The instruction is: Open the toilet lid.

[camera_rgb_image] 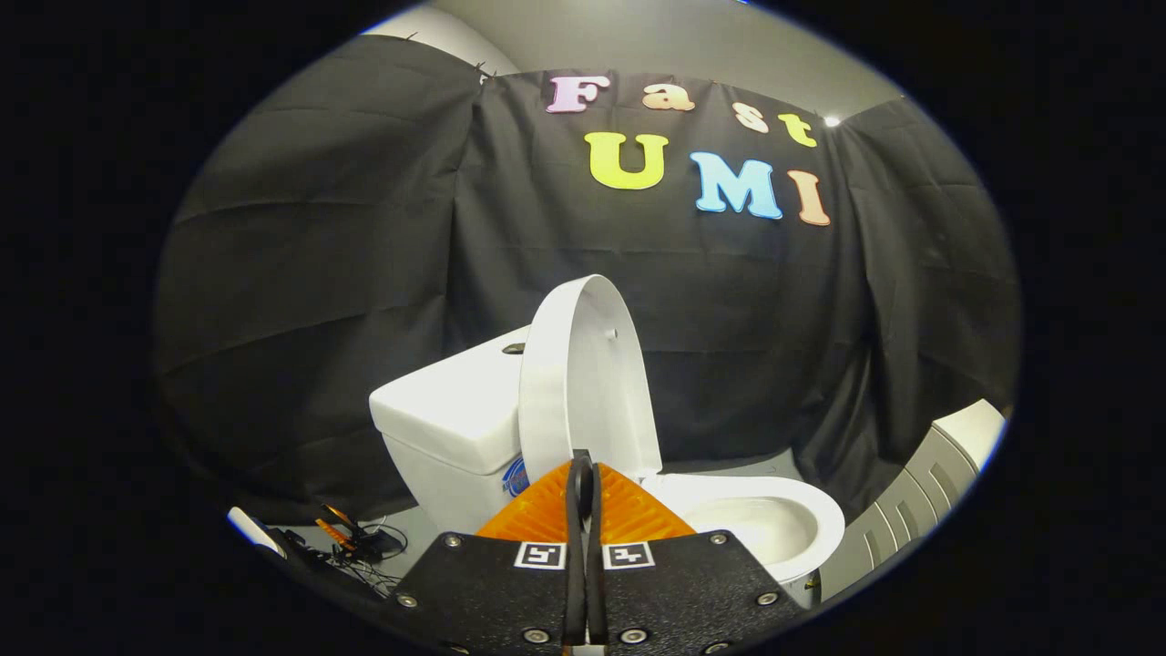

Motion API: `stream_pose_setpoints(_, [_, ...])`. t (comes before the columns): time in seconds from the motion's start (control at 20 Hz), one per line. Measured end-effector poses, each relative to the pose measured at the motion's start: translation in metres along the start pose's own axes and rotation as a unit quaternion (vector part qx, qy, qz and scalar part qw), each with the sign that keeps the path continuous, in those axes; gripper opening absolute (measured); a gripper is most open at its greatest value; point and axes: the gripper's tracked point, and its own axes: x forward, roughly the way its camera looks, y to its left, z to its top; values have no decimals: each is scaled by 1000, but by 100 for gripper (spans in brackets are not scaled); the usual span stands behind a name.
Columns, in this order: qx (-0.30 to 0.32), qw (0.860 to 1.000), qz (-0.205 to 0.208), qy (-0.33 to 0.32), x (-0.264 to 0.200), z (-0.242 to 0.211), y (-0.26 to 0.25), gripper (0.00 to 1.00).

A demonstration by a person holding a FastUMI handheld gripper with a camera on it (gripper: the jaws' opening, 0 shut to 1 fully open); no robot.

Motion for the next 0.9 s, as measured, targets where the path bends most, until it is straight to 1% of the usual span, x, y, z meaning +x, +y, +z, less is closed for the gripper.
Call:
stream_pose_setpoints(0.15, [-15, 1000, 11, -3, 0, -1, 0, 0])
stream_pose_setpoints(0.25, [-8, 999, 45, 4, 1, -3, 11, 5])
stream_pose_setpoints(0.3, [-7, 999, 47, 3, 0, -1, 10, 16])
stream_pose_setpoints(0.4, [-11, 999, 31, -16, -7, 9, -3, 42])
stream_pose_setpoints(0.6, [9, 999, 32, -30, -19, 25, -11, 94])
stream_pose_setpoints(0.9, [24, 997, 33, -62, -52, 54, -45, 95])
